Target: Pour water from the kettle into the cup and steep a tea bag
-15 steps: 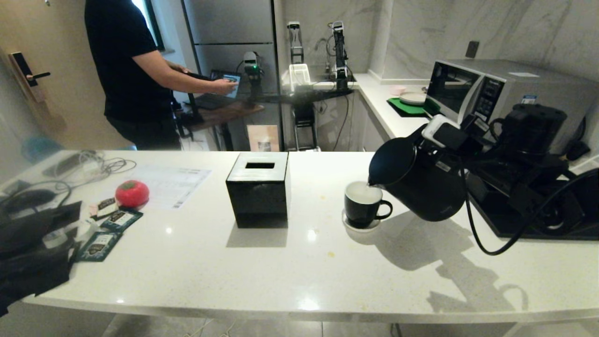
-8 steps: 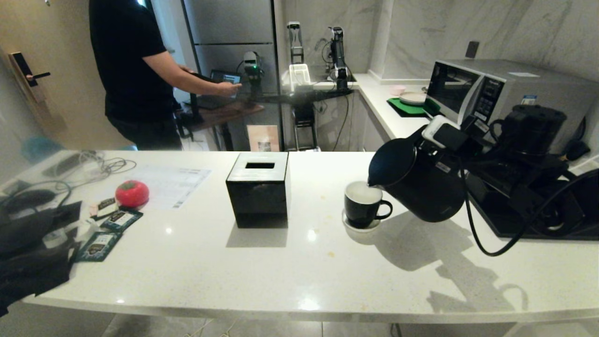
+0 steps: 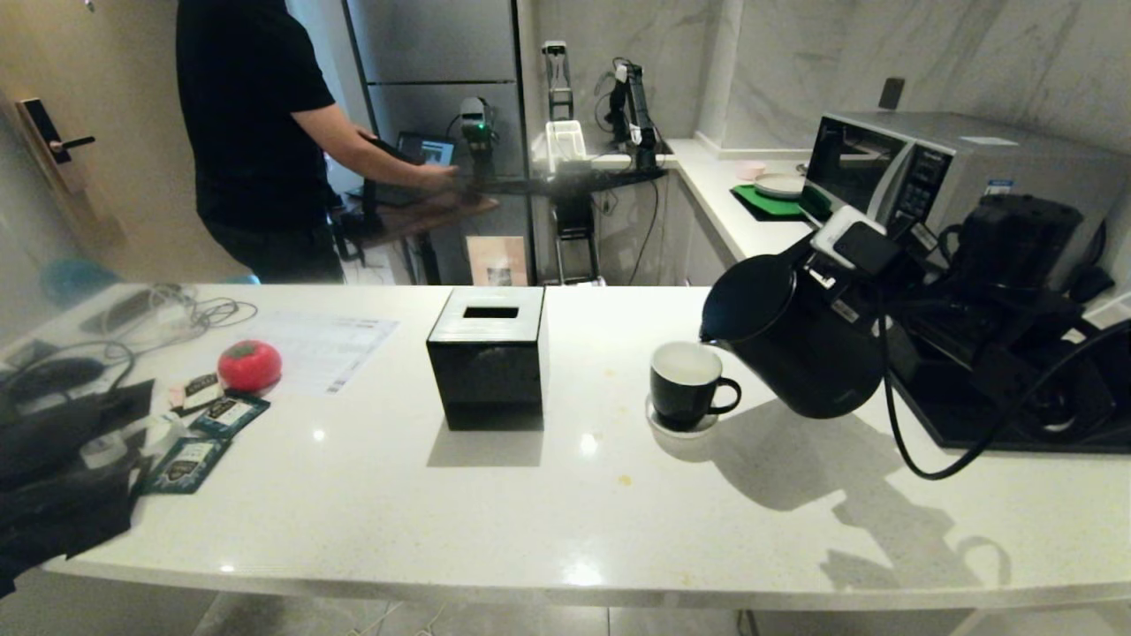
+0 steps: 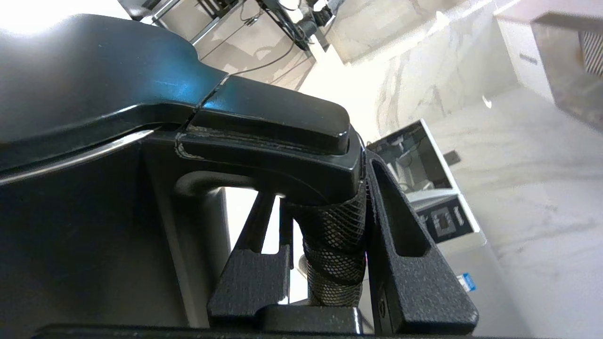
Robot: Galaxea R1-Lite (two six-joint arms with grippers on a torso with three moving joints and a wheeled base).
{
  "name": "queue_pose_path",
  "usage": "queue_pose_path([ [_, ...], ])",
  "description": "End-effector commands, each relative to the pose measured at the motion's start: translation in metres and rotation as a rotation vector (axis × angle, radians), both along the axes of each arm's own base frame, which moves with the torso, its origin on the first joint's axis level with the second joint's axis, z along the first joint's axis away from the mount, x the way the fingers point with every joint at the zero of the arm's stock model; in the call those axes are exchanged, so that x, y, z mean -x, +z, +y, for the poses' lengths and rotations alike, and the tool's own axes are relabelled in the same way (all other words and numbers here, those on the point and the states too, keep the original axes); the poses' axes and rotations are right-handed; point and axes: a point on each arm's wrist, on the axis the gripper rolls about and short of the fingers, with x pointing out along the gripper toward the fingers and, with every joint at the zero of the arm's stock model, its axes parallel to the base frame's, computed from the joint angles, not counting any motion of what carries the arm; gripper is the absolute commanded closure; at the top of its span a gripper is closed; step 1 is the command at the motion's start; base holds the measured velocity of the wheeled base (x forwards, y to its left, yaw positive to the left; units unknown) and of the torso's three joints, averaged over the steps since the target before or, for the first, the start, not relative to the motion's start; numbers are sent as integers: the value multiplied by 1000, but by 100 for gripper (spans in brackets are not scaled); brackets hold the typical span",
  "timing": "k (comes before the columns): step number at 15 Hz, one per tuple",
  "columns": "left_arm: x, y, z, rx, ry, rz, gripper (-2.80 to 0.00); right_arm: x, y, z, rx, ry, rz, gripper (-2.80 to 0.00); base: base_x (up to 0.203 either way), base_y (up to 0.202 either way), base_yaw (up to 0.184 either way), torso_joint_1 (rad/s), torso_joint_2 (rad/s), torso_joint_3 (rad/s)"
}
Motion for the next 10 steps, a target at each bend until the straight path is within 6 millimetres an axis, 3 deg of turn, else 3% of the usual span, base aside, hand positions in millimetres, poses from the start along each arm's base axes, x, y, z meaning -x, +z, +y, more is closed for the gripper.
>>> queue_pose_path([
  [1,0,0,0,0,0,0,0,1,4,-2,-12,-5,-14,0,0,0,0,0,0,0],
  [10,0,0,0,0,0,0,0,5,11,-16,-192,-119,-6,0,0,0,0,0,0,0],
])
